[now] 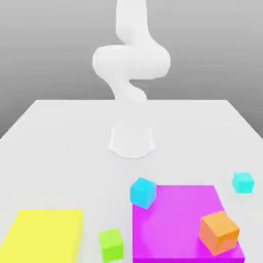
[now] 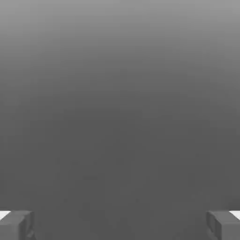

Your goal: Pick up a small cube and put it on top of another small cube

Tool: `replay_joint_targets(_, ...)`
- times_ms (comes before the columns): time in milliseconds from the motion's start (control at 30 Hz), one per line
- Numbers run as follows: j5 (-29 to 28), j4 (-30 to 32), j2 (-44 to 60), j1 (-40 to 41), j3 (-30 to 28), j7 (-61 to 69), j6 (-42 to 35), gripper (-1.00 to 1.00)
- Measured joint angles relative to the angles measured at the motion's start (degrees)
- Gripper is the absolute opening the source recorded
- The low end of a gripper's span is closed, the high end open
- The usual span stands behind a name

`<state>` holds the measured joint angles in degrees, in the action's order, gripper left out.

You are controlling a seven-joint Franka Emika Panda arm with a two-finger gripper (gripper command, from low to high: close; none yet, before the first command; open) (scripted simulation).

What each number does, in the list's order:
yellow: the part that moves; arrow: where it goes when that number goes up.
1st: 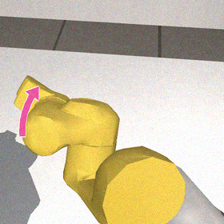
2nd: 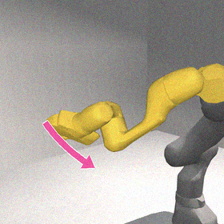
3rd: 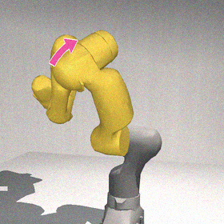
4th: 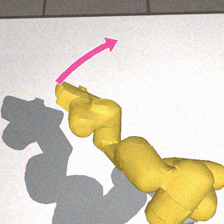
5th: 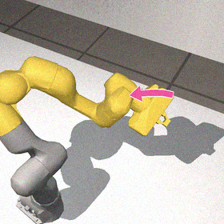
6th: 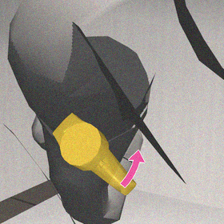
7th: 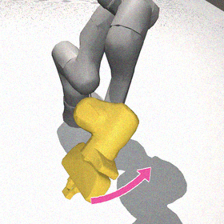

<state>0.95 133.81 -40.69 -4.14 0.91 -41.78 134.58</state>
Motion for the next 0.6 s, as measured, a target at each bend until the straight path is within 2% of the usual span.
replay_joint_targets(400,2.97,9.79,24.72,-18.11,7.88,18.42,13.51,0.0)
replay_joint_targets(600,0.55,14.64,37.07,-25.86,13.97,24.71,20.24,0.0)
